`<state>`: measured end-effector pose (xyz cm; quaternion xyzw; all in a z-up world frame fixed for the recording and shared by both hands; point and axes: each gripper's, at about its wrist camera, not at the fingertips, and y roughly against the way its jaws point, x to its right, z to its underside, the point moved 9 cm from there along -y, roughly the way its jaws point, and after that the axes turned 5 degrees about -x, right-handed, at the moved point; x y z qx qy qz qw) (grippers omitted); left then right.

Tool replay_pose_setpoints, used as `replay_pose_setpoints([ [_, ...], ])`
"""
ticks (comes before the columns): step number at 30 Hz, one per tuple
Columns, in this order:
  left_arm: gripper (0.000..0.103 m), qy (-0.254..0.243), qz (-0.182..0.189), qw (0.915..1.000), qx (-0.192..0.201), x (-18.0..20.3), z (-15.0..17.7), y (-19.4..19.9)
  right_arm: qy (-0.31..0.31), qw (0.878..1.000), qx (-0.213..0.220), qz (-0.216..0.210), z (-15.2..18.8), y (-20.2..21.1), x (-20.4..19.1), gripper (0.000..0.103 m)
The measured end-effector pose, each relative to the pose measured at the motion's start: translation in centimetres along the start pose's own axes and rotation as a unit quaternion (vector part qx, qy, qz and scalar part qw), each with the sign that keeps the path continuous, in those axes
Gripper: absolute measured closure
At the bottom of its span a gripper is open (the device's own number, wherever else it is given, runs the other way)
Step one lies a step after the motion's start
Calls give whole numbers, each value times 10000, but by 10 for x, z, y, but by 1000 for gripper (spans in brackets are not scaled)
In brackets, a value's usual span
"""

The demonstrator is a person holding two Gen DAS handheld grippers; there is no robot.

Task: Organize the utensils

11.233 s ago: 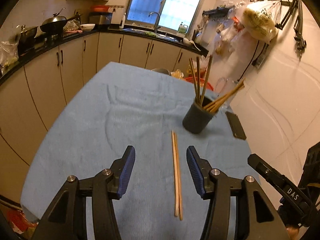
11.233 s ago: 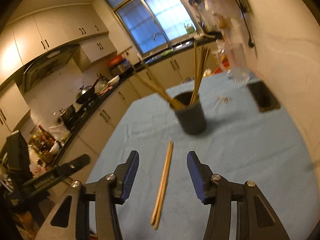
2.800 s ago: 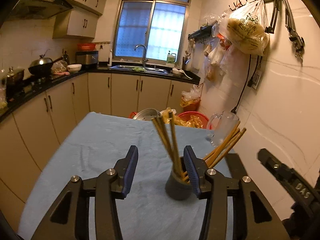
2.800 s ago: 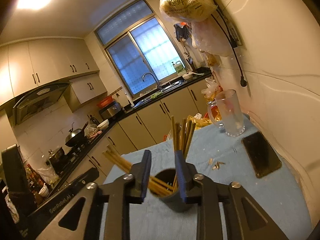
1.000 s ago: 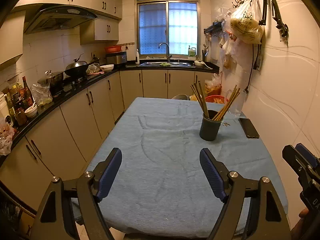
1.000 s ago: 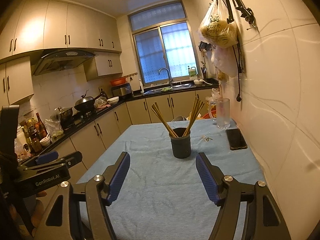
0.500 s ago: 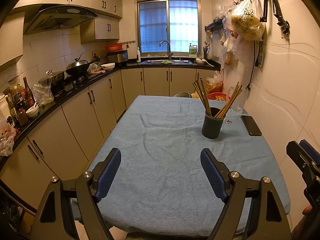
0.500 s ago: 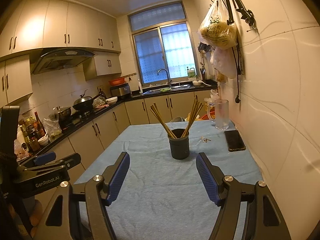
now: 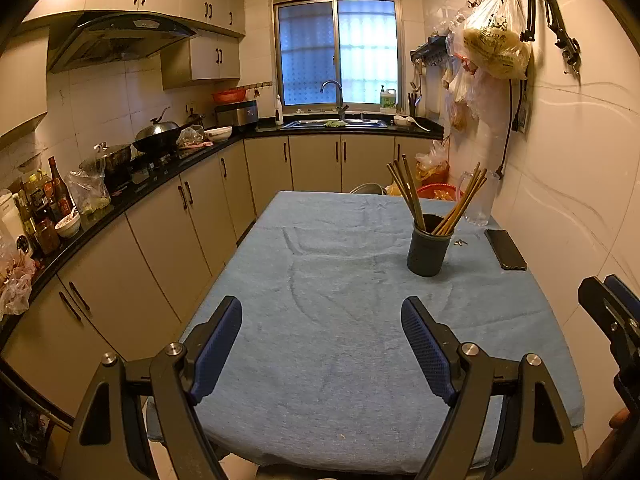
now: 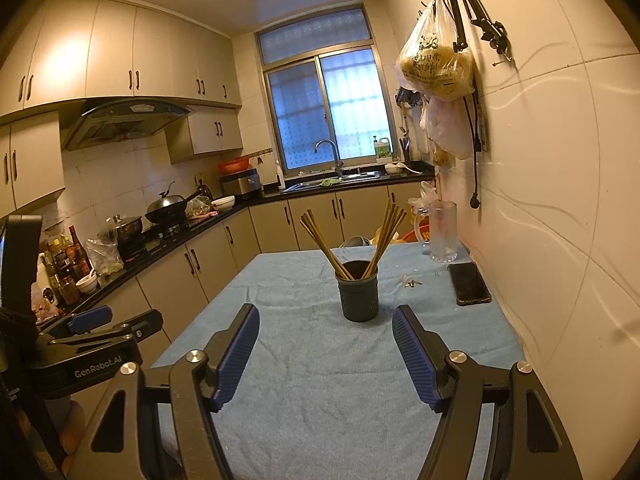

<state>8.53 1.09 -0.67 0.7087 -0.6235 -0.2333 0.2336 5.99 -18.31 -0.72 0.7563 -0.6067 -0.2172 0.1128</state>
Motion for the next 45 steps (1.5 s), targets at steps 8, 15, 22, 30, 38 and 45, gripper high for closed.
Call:
replay_pose_setpoints([
  [8,21,-27,-13,10000,4,0,-1,0,-8,10000,14,10,-1,0,0,31],
  [15,21,-32,-19,10000,7,0,-1,1,1,10000,53,16,-4,2,-1,31],
  [22,20,-39,-20,10000,-21,-2,-1,0,7,10000,60,32,-5,3,-2,30],
  [30,20,-54,-30,10000,-7,-3,-1,1,15,10000,47,24,-4,3,-3,30],
  [38,20,-65,-48,10000,9,-2,-1,2,23,10000,70,25,-4,5,-3,30],
  [45,20,-38,-64,10000,30,-2,0,3,41,10000,83,16,-3,7,-4,30],
])
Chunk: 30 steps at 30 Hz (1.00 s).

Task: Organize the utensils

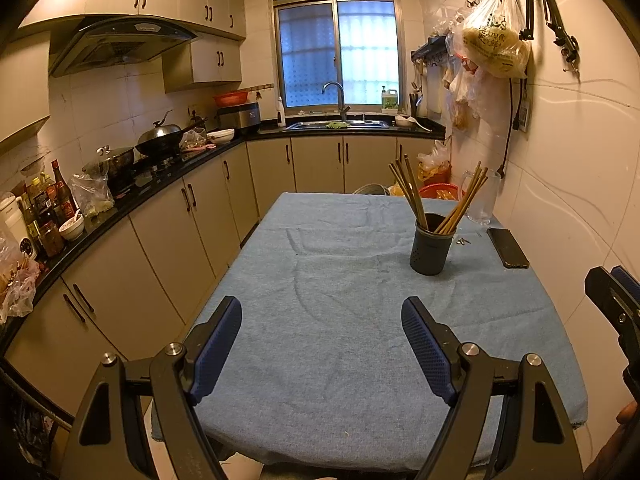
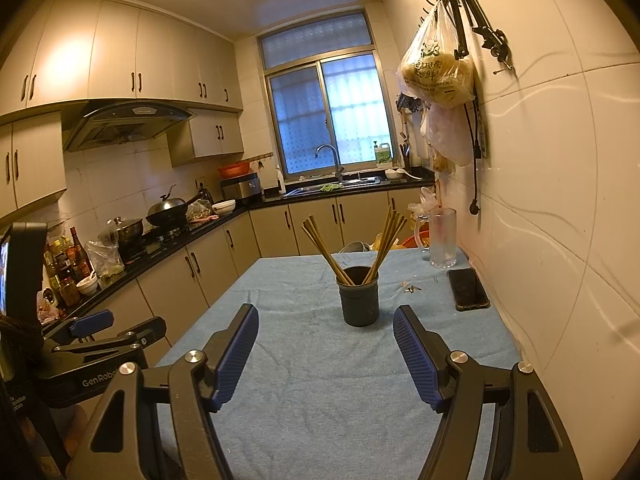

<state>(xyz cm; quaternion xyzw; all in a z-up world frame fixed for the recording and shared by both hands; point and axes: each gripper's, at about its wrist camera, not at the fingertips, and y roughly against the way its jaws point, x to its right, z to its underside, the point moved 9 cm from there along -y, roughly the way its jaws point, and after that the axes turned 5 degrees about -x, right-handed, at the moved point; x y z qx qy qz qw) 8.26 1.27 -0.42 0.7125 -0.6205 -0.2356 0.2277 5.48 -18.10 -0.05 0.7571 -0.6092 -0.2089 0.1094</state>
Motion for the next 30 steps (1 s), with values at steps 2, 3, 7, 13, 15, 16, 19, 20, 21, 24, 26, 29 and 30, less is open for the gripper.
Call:
replay_pose_setpoints([
  [2,20,4,6,10000,9,0,0,1,0,10000,-4,2,0,0,0,30],
  [3,20,0,6,10000,3,0,0,1,2,10000,-5,6,0,0,0,30],
  [7,20,-7,7,10000,-1,0,0,1,1,10000,-5,-1,0,0,0,30],
  [13,20,13,1,10000,-1,-2,1,3,0,10000,-2,1,0,0,0,30],
  [15,20,7,1,10000,-13,-2,2,2,4,10000,-15,-1,1,0,0,30],
  [16,20,1,-2,10000,-15,-2,2,2,2,10000,-15,1,1,0,0,30],
  [19,20,-32,-14,10000,-16,0,1,0,-15,10000,-33,1,1,0,1,30],
  [20,20,-46,-15,10000,-19,1,1,0,-12,10000,-33,4,1,0,1,30],
  [21,20,-58,-19,10000,-19,1,1,0,-13,10000,-32,6,1,0,1,30],
  [24,20,-74,-49,10000,0,1,0,-2,-15,10000,-24,23,1,0,1,30],
  [26,20,-74,-75,9999,15,1,0,-2,-28,10000,-20,39,1,-1,2,30],
  [29,20,-85,-120,9999,22,1,0,-3,-43,10000,-27,52,1,-2,3,30],
  [30,20,-98,-136,9999,27,1,0,-4,-52,10000,-33,50,2,-3,3,30],
])
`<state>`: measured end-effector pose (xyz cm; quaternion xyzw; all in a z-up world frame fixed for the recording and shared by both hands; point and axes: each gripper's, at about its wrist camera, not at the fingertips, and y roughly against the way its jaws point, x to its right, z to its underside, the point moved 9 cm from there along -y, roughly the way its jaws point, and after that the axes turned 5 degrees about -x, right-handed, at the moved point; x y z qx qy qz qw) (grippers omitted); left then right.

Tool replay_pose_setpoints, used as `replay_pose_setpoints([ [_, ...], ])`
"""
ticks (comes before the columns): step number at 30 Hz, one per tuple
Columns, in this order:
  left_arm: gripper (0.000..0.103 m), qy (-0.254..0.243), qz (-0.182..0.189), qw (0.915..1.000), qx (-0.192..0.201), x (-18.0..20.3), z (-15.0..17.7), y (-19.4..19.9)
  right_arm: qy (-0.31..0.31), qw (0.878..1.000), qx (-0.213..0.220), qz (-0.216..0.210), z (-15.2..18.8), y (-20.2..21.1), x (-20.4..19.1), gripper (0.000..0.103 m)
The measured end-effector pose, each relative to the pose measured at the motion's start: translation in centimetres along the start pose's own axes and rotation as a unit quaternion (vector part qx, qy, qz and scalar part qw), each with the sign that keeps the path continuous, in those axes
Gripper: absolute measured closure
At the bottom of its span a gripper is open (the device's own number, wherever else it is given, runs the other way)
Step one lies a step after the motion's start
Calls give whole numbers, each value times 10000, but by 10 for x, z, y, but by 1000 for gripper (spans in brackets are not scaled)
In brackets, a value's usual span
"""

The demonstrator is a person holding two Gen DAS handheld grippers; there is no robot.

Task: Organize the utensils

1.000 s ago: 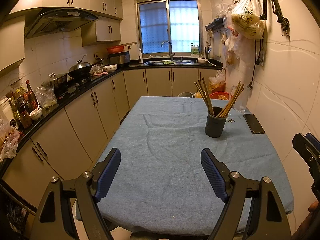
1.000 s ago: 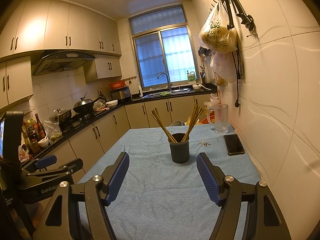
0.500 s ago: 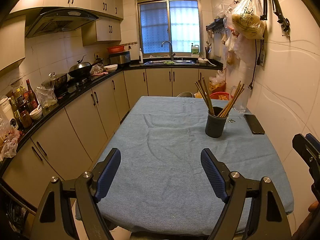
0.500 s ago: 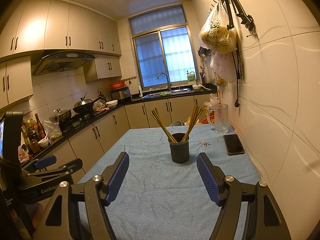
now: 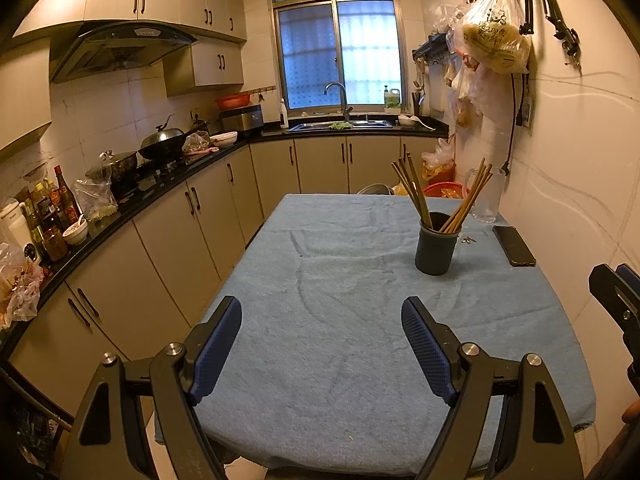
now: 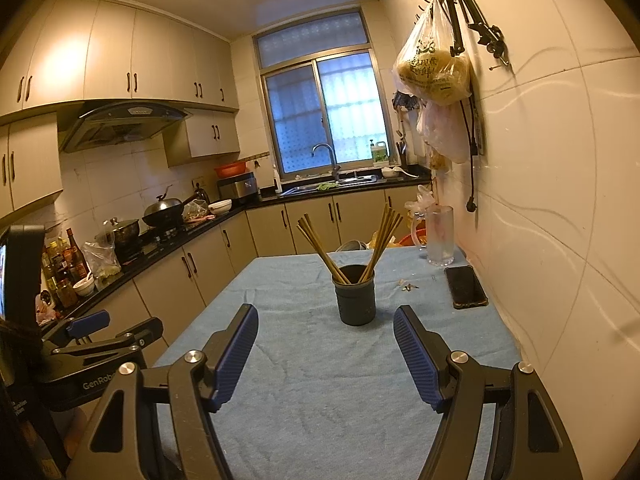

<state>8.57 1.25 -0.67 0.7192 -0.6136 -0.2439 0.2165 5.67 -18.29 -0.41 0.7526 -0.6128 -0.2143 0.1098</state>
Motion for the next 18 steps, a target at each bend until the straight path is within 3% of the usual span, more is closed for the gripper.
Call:
replay_pose_setpoints([
  [12,20,-71,66,9999,-85,7,-3,-12,-76,9999,-97,20,3,-12,4,30],
  [18,20,-130,173,9997,131,14,-14,-19,-36,9998,-211,24,0,-28,6,29],
])
